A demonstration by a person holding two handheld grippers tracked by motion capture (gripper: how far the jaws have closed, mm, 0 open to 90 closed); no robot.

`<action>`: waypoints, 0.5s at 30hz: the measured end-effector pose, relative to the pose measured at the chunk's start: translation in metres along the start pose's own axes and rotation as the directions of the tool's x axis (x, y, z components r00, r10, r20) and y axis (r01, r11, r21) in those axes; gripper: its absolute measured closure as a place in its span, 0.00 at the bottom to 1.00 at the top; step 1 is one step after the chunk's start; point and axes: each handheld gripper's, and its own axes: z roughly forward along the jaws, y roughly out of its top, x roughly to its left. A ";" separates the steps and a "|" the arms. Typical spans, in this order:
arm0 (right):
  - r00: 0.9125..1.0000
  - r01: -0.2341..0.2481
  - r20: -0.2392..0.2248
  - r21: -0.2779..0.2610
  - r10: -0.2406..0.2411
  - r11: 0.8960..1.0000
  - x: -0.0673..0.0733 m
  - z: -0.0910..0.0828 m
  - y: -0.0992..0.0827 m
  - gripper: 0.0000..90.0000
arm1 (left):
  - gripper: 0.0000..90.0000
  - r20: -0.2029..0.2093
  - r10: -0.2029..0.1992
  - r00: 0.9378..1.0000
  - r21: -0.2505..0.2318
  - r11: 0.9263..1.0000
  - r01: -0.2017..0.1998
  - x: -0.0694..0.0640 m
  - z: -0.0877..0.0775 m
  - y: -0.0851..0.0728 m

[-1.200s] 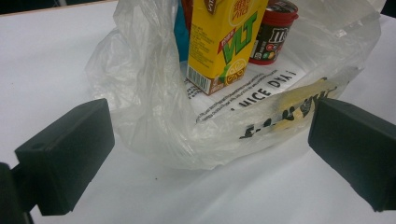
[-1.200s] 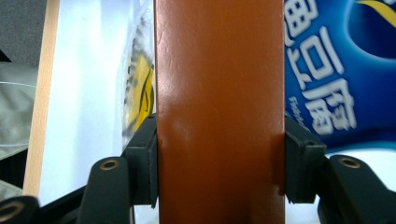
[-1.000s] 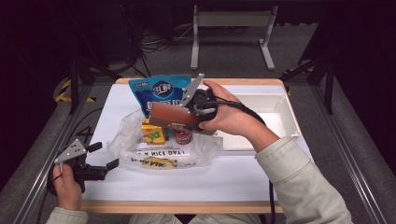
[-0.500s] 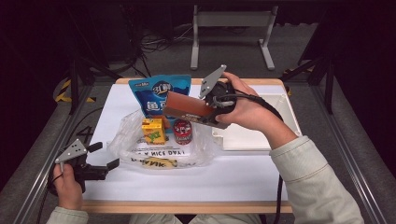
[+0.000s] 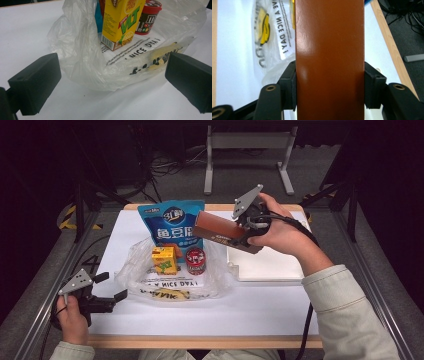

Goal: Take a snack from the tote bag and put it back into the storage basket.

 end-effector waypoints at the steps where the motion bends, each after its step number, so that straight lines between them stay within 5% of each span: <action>1: 1.000 0.000 0.000 0.000 0.000 1.000 0.000 0.000 0.000 0.47 | 0.01 0.000 0.002 1.000 -0.002 1.000 -0.002 0.000 0.000 0.000; 15: 1.000 -0.025 0.014 0.009 0.025 1.000 -0.018 -0.015 -0.023 0.47 | 0.01 0.009 -0.003 1.000 0.010 1.000 0.003 0.000 0.003 0.000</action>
